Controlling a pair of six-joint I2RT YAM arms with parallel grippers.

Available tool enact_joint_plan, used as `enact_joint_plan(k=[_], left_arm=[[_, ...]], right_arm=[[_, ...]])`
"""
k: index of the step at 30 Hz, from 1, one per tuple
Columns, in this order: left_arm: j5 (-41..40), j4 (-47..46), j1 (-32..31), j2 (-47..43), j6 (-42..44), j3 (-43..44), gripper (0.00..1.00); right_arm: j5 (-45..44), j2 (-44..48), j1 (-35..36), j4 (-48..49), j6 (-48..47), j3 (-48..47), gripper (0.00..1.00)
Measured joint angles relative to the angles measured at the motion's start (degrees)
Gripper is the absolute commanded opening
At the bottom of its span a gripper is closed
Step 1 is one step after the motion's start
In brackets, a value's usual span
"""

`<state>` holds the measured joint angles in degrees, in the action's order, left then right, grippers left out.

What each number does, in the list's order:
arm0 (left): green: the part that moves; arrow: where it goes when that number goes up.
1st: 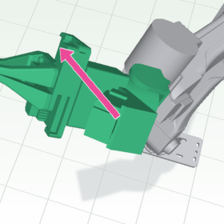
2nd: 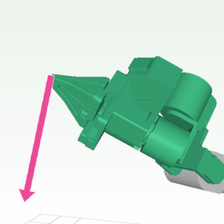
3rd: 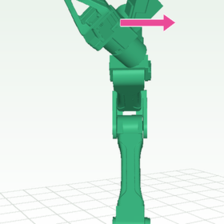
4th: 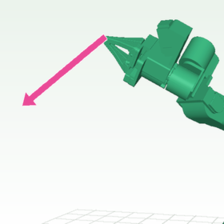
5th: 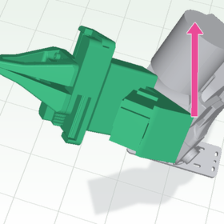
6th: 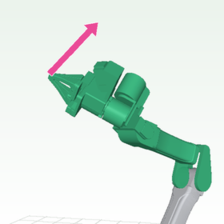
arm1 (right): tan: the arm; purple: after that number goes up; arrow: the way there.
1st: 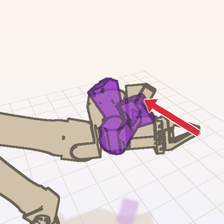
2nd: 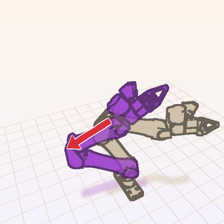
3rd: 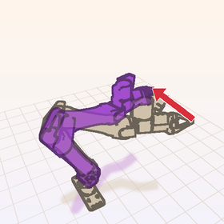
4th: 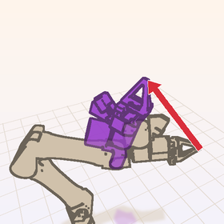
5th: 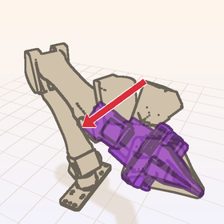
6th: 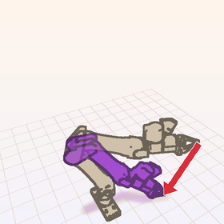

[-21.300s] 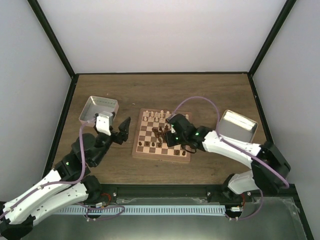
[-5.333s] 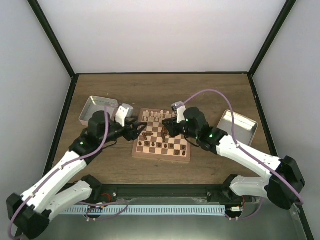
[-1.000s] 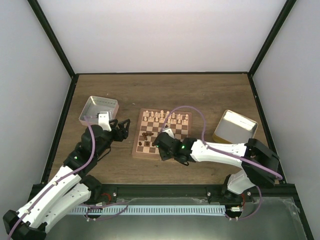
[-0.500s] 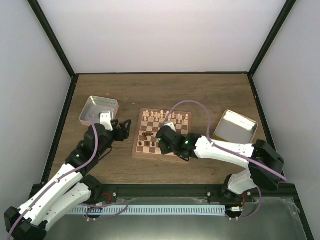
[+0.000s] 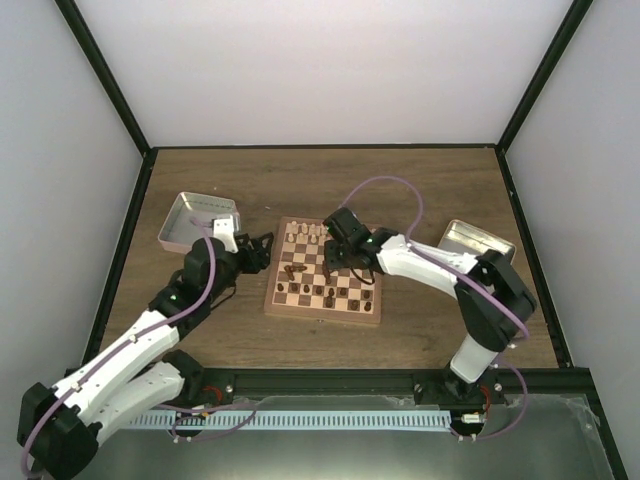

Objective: Set up the chess pieces on the board
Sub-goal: Pick up the chess piece from the chessboard.

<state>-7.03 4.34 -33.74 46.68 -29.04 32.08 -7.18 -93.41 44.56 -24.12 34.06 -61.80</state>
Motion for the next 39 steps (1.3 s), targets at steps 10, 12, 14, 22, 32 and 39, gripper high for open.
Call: enact_joint_plan(k=[10,12,14,22,32,39], left_arm=[[2.67,-2.93,0.00,4.39,-1.44,-0.04,0.73],[3.13,-3.26,0.00,4.63,-1.57,-0.04,0.73],[3.50,-3.63,0.00,4.85,-1.84,-0.04,0.73],[4.33,-4.55,0.00,5.03,-2.23,-0.04,0.73],[4.79,-4.72,0.00,5.01,-2.47,-0.04,0.73],[5.84,-5.11,0.00,5.01,-3.30,-0.42,0.73]], right_arm=[[-0.22,-8.04,-0.50,-1.03,0.46,-4.55,0.28],[-1.27,-8.85,-0.50,-1.33,0.96,-5.01,0.27],[-2.03,-9.31,-0.50,-1.40,1.42,-5.11,0.26],[-2.82,-11.41,-0.50,-0.90,2.45,-5.44,0.22],[-1.46,-11.80,-0.50,4.07,4.59,-4.46,0.12],[1.42,-5.29,-0.50,11.65,5.53,3.48,0.12]])
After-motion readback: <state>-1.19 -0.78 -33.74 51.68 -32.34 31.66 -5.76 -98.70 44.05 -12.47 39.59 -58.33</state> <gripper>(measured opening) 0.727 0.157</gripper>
